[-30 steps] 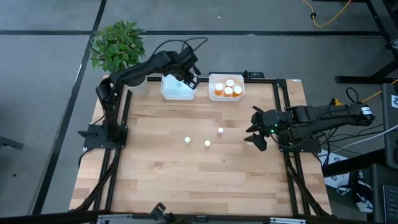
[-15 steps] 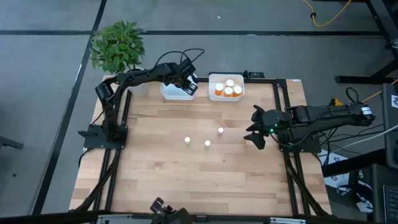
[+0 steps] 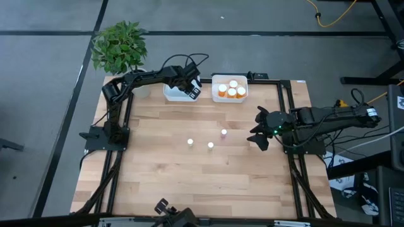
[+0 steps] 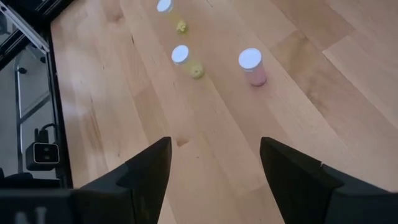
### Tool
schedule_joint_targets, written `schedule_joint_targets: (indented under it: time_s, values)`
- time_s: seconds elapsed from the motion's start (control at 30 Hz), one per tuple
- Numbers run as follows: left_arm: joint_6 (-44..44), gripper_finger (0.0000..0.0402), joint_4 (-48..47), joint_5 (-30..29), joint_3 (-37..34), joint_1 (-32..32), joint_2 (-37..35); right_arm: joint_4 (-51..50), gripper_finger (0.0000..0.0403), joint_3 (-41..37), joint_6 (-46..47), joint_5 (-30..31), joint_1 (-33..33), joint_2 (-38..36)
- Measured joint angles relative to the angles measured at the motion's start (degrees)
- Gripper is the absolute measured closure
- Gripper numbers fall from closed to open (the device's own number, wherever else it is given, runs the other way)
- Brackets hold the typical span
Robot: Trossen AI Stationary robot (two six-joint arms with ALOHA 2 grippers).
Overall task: Pick and place medicine bottles into bin by pill shape (circle, oval)
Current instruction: Put the blue tablet bottle into the left white bin
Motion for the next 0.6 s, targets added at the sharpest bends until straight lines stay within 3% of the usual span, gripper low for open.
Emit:
schedule_joint_targets:
  time_s: [0.6]
  values:
    - [0.1,0.0303,-0.1,0.0,0.0,0.0,0.0,0.3,0.0156,0.0,1.1,0.1,0.0,0.0]
